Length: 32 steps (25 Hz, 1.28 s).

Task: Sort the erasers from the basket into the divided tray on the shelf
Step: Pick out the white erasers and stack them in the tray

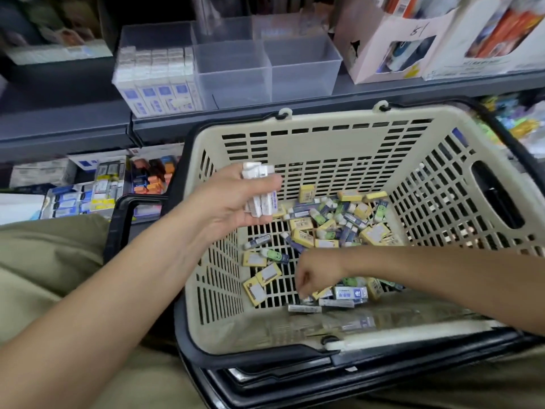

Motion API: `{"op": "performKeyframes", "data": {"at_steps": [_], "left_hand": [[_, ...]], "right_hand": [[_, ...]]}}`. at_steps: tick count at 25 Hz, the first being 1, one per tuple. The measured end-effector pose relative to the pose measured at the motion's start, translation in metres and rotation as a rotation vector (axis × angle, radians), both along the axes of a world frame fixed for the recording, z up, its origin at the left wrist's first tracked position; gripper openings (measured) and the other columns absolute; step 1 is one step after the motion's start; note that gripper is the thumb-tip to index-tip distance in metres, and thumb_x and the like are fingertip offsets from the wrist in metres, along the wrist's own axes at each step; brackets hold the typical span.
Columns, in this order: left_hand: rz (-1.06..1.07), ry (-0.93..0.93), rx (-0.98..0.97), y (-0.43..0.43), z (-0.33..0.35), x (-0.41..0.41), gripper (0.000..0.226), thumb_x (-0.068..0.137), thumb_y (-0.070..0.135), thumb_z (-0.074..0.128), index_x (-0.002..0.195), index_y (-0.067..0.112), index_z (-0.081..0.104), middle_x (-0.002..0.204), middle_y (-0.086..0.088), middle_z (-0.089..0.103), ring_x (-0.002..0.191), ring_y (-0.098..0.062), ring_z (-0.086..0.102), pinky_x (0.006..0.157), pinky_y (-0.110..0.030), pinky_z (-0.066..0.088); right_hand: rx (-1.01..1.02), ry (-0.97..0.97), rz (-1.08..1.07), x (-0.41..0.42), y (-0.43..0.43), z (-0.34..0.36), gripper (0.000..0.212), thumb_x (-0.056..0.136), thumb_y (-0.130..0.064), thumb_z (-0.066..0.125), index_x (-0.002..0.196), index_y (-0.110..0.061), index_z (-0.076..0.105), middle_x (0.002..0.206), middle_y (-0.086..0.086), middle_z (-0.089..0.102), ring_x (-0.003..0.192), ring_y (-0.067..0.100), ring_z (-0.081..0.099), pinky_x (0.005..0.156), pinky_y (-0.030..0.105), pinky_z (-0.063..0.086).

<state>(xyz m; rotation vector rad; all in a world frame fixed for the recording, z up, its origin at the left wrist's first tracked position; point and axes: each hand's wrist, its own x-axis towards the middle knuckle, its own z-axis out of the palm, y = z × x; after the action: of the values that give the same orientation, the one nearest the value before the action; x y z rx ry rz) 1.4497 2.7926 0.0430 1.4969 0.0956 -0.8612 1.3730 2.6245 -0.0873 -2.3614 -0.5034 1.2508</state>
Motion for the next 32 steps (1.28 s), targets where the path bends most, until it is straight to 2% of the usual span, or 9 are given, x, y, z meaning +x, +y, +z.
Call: {"op": "performKeyframes", "data": {"at_steps": [3,7,11,16,19,24,27,30,32], "left_hand": [[-0.019,-0.006,0.019,0.004,-0.006,-0.001,0.024,0.077,0.012,0.069,0.098,0.015,0.059,0.084,-0.004,0.066,0.072,-0.016,0.063,0.056,-0.028,0.057],[-0.058,-0.011,0.019,0.005,-0.009,0.002,0.017,0.079,0.012,0.069,0.092,0.017,0.059,0.078,0.0,0.066,0.073,-0.015,0.063,0.061,-0.031,0.056],[-0.089,0.0,0.036,0.004,-0.011,0.001,0.016,0.078,0.011,0.07,0.089,0.017,0.059,0.083,-0.002,0.068,0.08,-0.017,0.064,0.063,-0.032,0.055],[-0.15,0.014,0.092,-0.004,-0.015,0.0,0.019,0.08,0.011,0.069,0.093,0.016,0.055,0.094,-0.004,0.064,0.091,-0.019,0.059,0.066,-0.033,0.053],[-0.228,0.128,0.04,-0.019,-0.014,-0.003,0.011,0.084,0.01,0.065,0.091,0.014,0.057,0.085,-0.006,0.067,0.083,-0.021,0.062,0.076,-0.035,0.05],[-0.364,0.165,0.152,-0.041,-0.016,-0.014,0.025,0.073,0.002,0.073,0.085,0.019,0.058,0.073,0.0,0.07,0.068,-0.013,0.067,0.057,-0.027,0.055],[-0.321,0.134,0.22,-0.042,-0.021,-0.017,0.03,0.073,-0.003,0.072,0.086,0.019,0.057,0.081,-0.001,0.067,0.077,-0.016,0.064,0.059,-0.031,0.053],[-0.281,0.13,0.246,-0.039,-0.021,-0.015,0.033,0.073,-0.002,0.071,0.094,0.019,0.057,0.096,-0.005,0.065,0.089,-0.021,0.062,0.066,-0.04,0.052],[-0.289,0.118,0.248,-0.038,-0.021,-0.015,0.035,0.073,-0.002,0.071,0.097,0.019,0.058,0.107,-0.006,0.062,0.102,-0.025,0.059,0.073,-0.049,0.053]], "right_hand": [[-0.126,-0.081,0.17,-0.002,0.014,-0.019,0.036,0.084,-0.047,0.06,0.092,-0.015,0.074,0.077,-0.002,0.068,0.068,0.014,0.057,0.051,0.024,0.038],[-0.214,-0.169,0.246,-0.009,0.021,-0.028,0.03,0.083,-0.042,0.059,0.083,-0.015,0.072,0.078,0.001,0.066,0.07,0.019,0.056,0.05,0.022,0.035],[0.092,-0.003,-0.178,0.01,0.007,0.005,0.016,0.086,-0.024,0.063,0.094,-0.013,0.071,0.091,0.0,0.071,0.078,0.011,0.064,0.079,0.029,0.053],[0.46,0.077,-0.627,0.025,-0.036,0.066,0.002,0.083,-0.017,0.067,0.083,-0.018,0.068,0.071,-0.001,0.072,0.065,0.008,0.065,0.062,0.016,0.051],[0.673,0.116,-0.808,0.022,-0.048,0.084,0.022,0.073,-0.017,0.069,0.092,-0.007,0.063,0.076,0.006,0.073,0.064,0.011,0.068,0.051,0.015,0.047],[0.769,0.112,-0.914,0.01,-0.05,0.081,0.021,0.068,-0.02,0.069,0.084,-0.008,0.062,0.069,0.006,0.072,0.06,0.011,0.068,0.046,0.015,0.047],[0.533,0.044,-0.817,0.004,-0.063,0.069,0.026,0.07,-0.033,0.069,0.085,-0.012,0.065,0.074,0.003,0.071,0.064,0.01,0.065,0.053,0.018,0.048],[-0.004,0.071,-0.307,-0.009,-0.085,0.045,0.027,0.081,-0.031,0.067,0.097,-0.01,0.068,0.093,0.009,0.071,0.083,0.016,0.067,0.083,0.031,0.054],[-0.164,0.211,-0.161,-0.023,-0.09,0.025,0.025,0.084,-0.022,0.066,0.105,-0.007,0.066,0.102,0.013,0.07,0.084,0.019,0.067,0.087,0.034,0.053]]}}
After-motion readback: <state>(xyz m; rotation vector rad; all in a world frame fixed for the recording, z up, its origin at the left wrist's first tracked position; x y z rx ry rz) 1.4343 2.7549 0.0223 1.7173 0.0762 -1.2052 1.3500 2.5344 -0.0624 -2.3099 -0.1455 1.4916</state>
